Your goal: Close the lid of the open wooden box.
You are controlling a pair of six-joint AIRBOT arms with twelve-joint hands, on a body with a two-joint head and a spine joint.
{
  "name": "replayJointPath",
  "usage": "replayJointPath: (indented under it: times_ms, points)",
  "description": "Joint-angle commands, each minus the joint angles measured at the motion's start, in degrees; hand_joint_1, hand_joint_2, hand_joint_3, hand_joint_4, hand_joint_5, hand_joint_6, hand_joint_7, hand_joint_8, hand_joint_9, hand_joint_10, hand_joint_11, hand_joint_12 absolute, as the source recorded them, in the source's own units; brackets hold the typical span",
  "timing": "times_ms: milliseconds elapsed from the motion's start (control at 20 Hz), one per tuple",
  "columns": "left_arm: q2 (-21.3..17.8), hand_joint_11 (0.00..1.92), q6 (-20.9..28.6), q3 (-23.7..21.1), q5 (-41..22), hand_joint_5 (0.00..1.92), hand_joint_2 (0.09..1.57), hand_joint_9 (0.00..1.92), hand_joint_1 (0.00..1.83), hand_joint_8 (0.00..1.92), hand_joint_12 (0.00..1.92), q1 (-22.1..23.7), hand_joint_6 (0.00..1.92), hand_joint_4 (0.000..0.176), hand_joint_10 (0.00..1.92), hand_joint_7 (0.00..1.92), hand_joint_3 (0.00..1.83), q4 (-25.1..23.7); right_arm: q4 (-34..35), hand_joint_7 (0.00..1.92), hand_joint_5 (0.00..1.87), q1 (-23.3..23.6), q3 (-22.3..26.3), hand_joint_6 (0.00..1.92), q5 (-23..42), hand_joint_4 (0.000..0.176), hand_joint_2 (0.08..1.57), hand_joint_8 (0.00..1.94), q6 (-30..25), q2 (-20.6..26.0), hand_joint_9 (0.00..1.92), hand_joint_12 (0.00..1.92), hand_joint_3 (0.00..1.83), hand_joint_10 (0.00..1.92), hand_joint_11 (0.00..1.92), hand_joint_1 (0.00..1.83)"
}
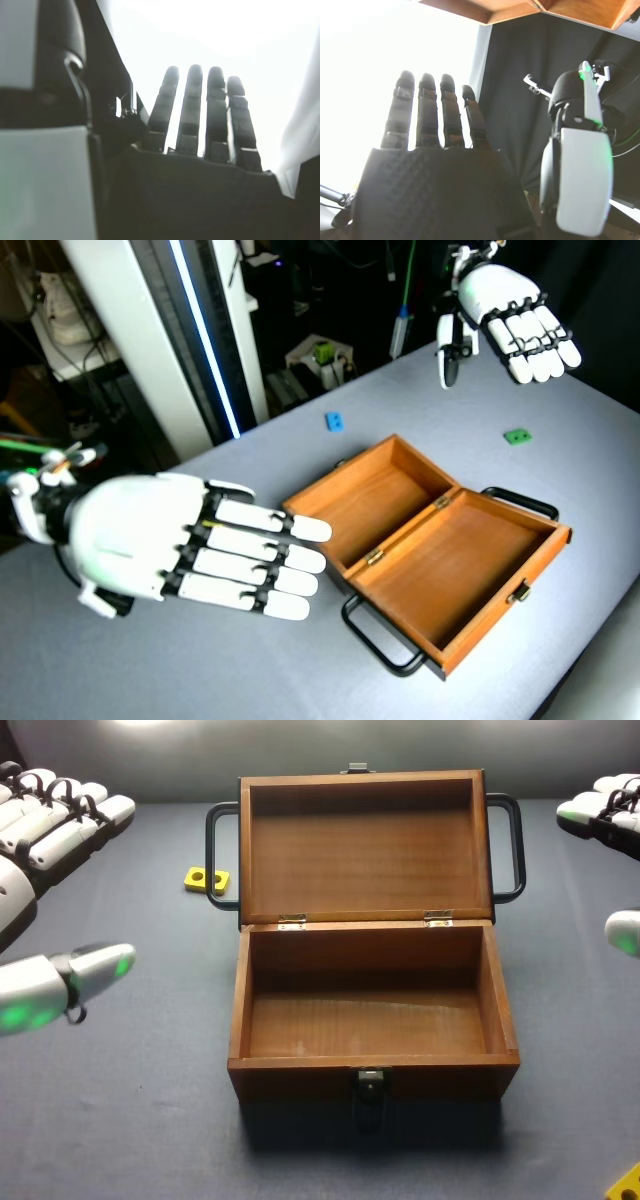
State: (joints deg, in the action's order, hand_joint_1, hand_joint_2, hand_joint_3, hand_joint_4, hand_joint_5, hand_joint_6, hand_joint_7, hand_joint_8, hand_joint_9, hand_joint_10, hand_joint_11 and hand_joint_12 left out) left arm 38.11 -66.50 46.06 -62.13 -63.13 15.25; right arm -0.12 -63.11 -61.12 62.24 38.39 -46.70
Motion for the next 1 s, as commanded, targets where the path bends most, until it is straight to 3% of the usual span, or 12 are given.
replayJointPath:
  times_ms: [0,400,700,950]
  points:
    - [0.2,0.01,0.1,0.6,-6.5,0.0,1.35,0.03,0.0,0.0,0.05,0.4,0.0,0.0,0.0,0.0,0.01,-0.5,1.4,0.1,0.12,0.3,-0.5,0.01,6.1,0.0,1.42,0.0,-0.4,-0.2,0.04,0.08,0.02,0.0,0.05,0.0]
    - [1.6,0.0,0.1,2.7,-1.6,0.0,1.3,0.0,0.0,0.0,0.0,3.1,0.0,0.0,0.0,0.0,0.0,-0.7,1.4,0.11,0.12,0.4,-2.6,0.0,3.7,0.0,1.41,0.0,-2.2,-1.4,0.04,0.06,0.01,0.0,0.04,0.0]
    - [4.7,0.0,-0.6,7.3,9.2,0.0,1.3,0.02,0.0,0.01,0.0,7.7,0.0,0.0,0.0,0.02,0.0,-0.7,1.1,0.12,0.14,2.7,-6.2,0.01,-3.2,0.0,1.44,0.0,-2.9,-3.5,0.05,0.05,0.01,0.0,0.05,0.0]
    - [7.2,0.0,-6.4,9.8,18.1,0.0,1.28,0.0,0.0,0.0,0.0,13.0,0.0,0.0,0.0,0.0,0.0,-0.4,1.0,0.12,0.16,4.3,-8.9,0.01,-8.4,0.0,1.45,0.0,-2.9,-5.1,0.05,0.05,0.01,0.0,0.06,0.0]
